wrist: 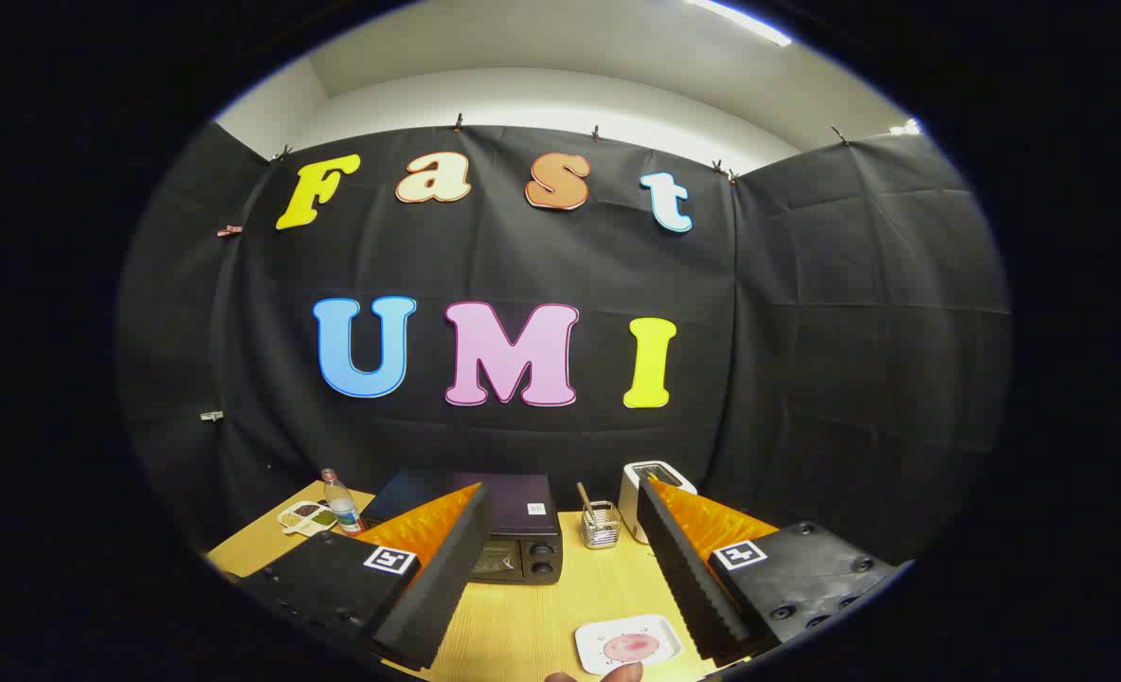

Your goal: Open the toaster oven, put the food inside, and close the toaster oven door.

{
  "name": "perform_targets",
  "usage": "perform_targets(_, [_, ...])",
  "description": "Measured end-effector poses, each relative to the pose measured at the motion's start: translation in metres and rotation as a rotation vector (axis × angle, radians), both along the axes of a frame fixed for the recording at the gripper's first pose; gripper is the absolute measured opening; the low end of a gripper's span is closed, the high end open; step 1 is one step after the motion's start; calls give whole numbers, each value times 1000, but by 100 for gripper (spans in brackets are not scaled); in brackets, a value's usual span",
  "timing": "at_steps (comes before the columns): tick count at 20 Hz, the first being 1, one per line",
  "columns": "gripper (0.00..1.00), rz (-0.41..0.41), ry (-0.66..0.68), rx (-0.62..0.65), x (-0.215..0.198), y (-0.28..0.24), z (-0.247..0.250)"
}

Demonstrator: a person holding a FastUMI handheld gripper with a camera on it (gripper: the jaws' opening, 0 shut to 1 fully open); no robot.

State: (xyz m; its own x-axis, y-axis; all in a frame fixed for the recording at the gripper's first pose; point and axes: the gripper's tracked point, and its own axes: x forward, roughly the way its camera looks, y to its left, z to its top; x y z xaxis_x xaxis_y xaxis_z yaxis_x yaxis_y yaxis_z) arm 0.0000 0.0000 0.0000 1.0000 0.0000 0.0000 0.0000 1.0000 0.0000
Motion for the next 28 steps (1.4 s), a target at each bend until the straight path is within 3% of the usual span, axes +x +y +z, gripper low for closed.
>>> perform_targets(28, [97, -16, 1, 23, -4, 4, -7])
